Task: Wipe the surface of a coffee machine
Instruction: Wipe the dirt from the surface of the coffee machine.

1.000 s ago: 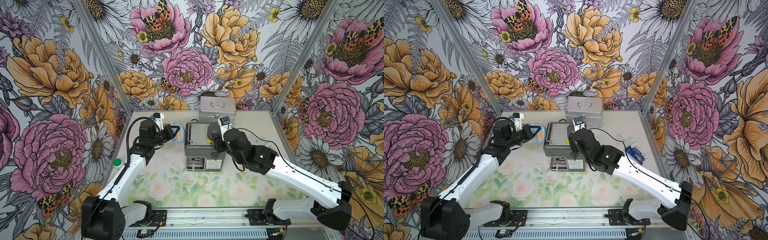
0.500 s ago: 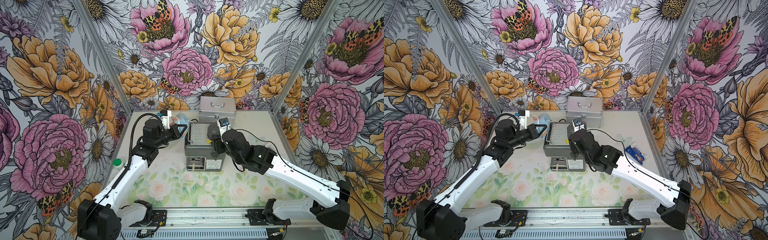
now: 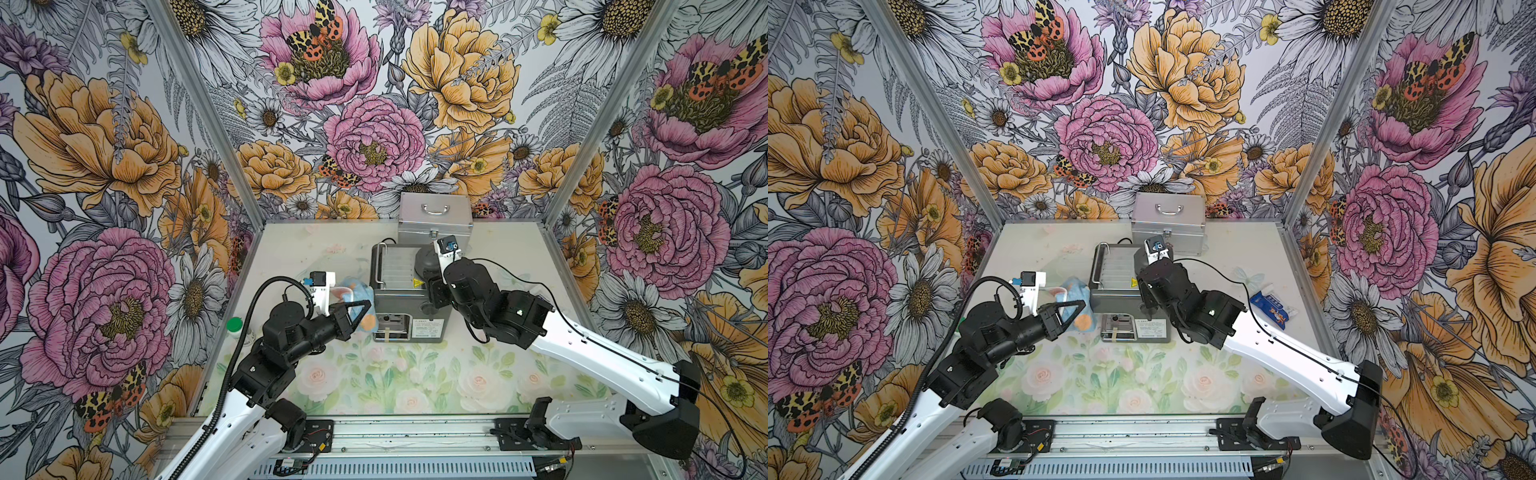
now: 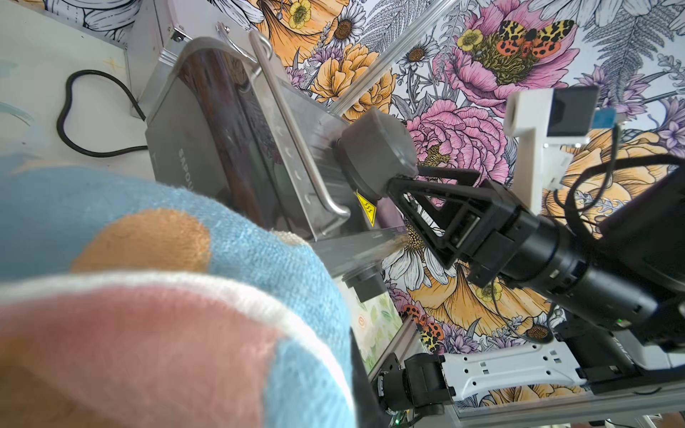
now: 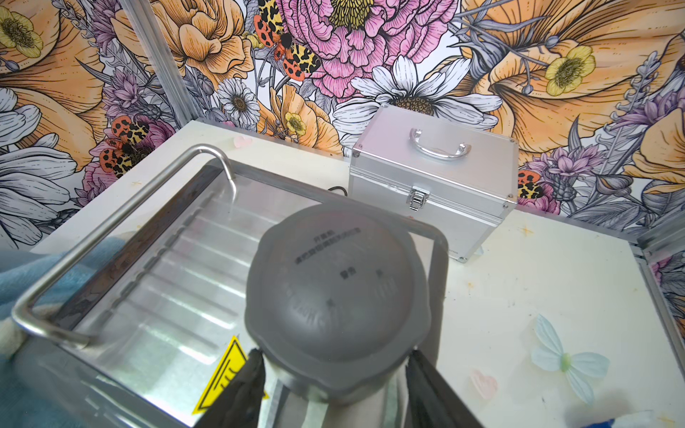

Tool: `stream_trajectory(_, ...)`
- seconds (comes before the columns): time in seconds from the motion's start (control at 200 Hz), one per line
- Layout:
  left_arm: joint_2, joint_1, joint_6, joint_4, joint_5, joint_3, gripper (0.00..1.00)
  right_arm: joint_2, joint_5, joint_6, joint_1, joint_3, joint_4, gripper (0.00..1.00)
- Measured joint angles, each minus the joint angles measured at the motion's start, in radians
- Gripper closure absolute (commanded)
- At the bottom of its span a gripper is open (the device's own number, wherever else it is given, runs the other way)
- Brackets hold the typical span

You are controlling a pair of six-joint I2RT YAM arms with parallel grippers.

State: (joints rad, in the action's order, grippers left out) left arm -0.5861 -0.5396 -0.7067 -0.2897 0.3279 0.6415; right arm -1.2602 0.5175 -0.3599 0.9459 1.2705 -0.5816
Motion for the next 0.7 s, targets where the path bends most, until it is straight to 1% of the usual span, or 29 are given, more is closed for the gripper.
stream_trajectory(0.095,-0.009,0.004,0.001,-0.022,-0.026,0.006,1.00,0.000,0.000,0.000,0.000,0.000,-0.001,0.39)
stream_trajectory(0.2,-0.089,0.029,0.012,-0.046,-0.033,0.042,1.00,0.000,0.000,0.000,0.000,0.000,-0.001,0.39)
stream_trajectory(0.405,-0.261,0.158,0.067,-0.078,-0.027,0.169,1.00,0.000,-0.003,0.000,0.000,0.000,-0.001,0.39)
stream_trajectory(0.575,-0.370,0.268,0.089,-0.051,0.034,0.264,1.00,-0.006,-0.003,0.001,0.000,0.000,-0.004,0.39)
stream_trajectory(0.7,-0.438,0.283,0.089,-0.004,0.072,0.302,1.00,-0.006,-0.004,0.001,0.000,0.000,-0.005,0.39)
